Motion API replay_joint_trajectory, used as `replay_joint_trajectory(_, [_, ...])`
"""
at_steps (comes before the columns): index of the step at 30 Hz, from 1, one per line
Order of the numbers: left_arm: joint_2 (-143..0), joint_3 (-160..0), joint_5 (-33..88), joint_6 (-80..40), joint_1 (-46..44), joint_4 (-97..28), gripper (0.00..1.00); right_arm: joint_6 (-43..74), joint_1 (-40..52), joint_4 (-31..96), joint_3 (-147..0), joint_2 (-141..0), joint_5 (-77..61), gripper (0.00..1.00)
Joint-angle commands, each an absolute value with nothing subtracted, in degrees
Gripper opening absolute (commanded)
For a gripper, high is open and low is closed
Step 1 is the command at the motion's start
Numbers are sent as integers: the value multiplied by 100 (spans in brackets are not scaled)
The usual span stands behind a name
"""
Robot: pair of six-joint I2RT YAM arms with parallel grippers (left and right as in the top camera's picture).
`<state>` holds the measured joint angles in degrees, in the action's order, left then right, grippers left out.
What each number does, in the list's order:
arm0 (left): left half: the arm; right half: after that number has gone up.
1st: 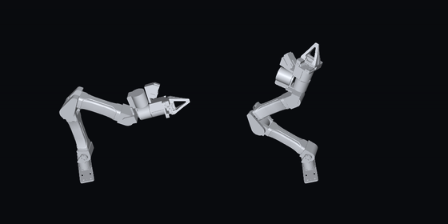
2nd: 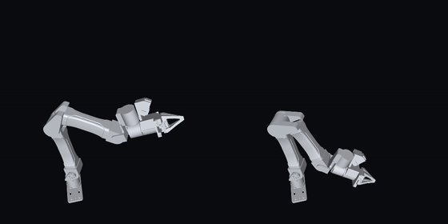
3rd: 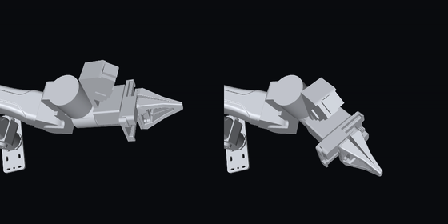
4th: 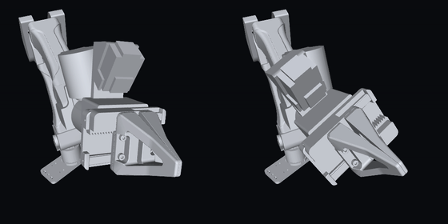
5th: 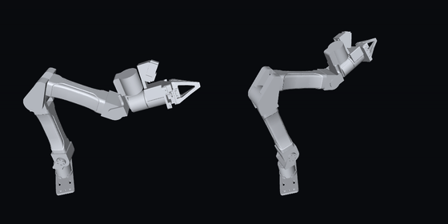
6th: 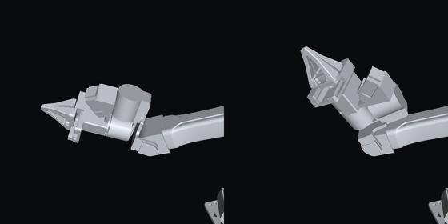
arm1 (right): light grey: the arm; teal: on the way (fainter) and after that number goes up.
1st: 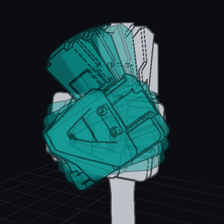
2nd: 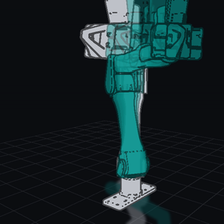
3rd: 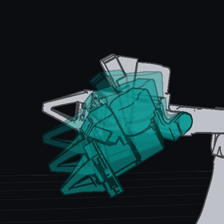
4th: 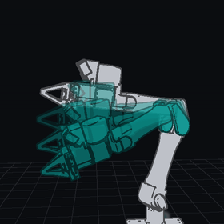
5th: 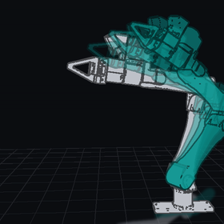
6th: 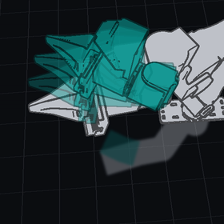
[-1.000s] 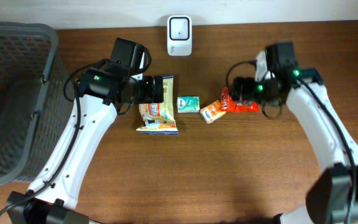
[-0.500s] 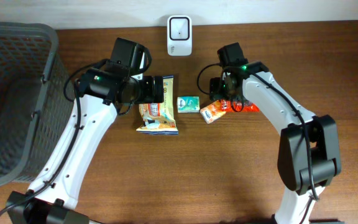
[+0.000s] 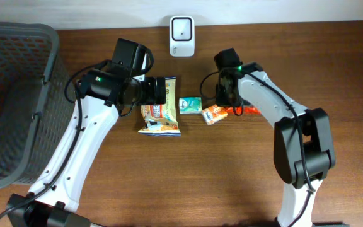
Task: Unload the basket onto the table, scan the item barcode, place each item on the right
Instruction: 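Grasp the red snack bag with the right gripper and lift it, then place the red snack bag right of the orange tissue pack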
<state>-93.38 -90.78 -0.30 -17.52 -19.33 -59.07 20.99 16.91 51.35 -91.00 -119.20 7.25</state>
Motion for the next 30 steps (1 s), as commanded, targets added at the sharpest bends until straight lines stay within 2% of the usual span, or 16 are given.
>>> replay_joint_trajectory(1, [-9343, -9063, -67, -1662, -1933, -5907, 99, 2049, 1382, 5712, -10040, -11854, 209, 4])
replay_joint_trajectory(4, [-9343, -9063, -67, -1662, -1933, -5907, 99, 1503, 786, 6311, -10897, -11854, -1855, 4])
replay_joint_trajectory(6, [-9343, -9063, -69, -1662, -1933, -5907, 99, 1164, 290, 6283, -10938, -11856, -3553, 4])
replay_joint_trajectory(12, [-9343, -9063, -67, -1662, -1933, -5907, 99, 1269, -495, 6152, -10916, -11950, -6316, 4])
replay_joint_trajectory(16, [-9343, -9063, -67, -1662, -1933, -5907, 99, 2211, -622, 5811, -10877, -12368, -6399, 4])
replay_joint_trajectory(21, [-9343, -9063, -67, -1662, -1933, -5907, 99, 2554, -816, 5666, -10875, -13166, -6602, 4])
replay_joint_trajectory(22, [-9343, -9063, -67, -1662, -1933, -5907, 99, 2554, -884, 5677, -10875, -13179, -6169, 4])
replay_joint_trajectory(23, [-9343, -9063, -69, -1662, -1933, -5907, 99, 2556, -1009, 5771, -10877, -13148, -5179, 4])
replay_joint_trajectory(24, [-9343, -9063, -69, -1662, -1933, -5907, 99, 2383, -1280, 6202, -10877, -13109, -4016, 8])
replay_joint_trajectory(27, [-9343, -9063, -69, -1662, -1933, -5907, 99, 2126, -1623, 6766, -10923, -13107, -3048, 17])
replay_joint_trajectory(29, [-9343, -9063, -69, -1662, -1933, -5905, 99, 2121, -1887, 7185, -11104, -13096, -2268, 19])
replay_joint_trajectory(30, [-9343, -9063, -69, -1662, -1933, -5907, 99, 2121, -1959, 7336, -11198, -13091, -2034, 24])
